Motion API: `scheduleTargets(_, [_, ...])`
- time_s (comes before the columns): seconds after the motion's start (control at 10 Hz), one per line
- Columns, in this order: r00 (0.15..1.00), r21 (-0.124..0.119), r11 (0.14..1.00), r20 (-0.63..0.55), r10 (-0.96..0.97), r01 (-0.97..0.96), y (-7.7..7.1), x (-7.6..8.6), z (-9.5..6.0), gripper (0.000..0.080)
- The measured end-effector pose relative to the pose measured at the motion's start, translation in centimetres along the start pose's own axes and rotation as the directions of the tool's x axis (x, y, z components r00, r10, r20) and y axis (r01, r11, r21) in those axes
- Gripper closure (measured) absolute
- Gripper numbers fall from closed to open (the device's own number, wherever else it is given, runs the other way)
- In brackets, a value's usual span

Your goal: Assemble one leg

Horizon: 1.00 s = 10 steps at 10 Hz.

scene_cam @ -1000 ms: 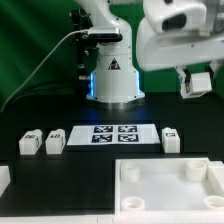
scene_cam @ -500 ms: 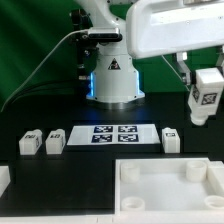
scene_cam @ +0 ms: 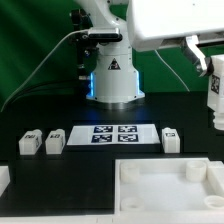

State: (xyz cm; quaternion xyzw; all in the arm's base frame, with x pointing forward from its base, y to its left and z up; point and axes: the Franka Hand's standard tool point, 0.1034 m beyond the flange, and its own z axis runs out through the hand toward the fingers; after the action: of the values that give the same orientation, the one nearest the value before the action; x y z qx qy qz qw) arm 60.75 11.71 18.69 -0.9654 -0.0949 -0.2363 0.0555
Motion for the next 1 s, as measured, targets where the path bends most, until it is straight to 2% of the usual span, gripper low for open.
scheduleTargets(0.8, [1.0, 0.0, 1.0, 0.0, 0.0, 0.0, 0.0, 0.0, 0.0, 0.0506])
scheduleTargets(0.9, [0.992, -0.015, 1.0, -0.123, -0.005, 0.003, 0.4, 1.9, -0.9, 0.0506])
scheduleTargets(1.0, [0.995, -0.011, 1.0, -0.101, -0.002, 0.001, 0.3, 0.9, 0.1, 0.0506])
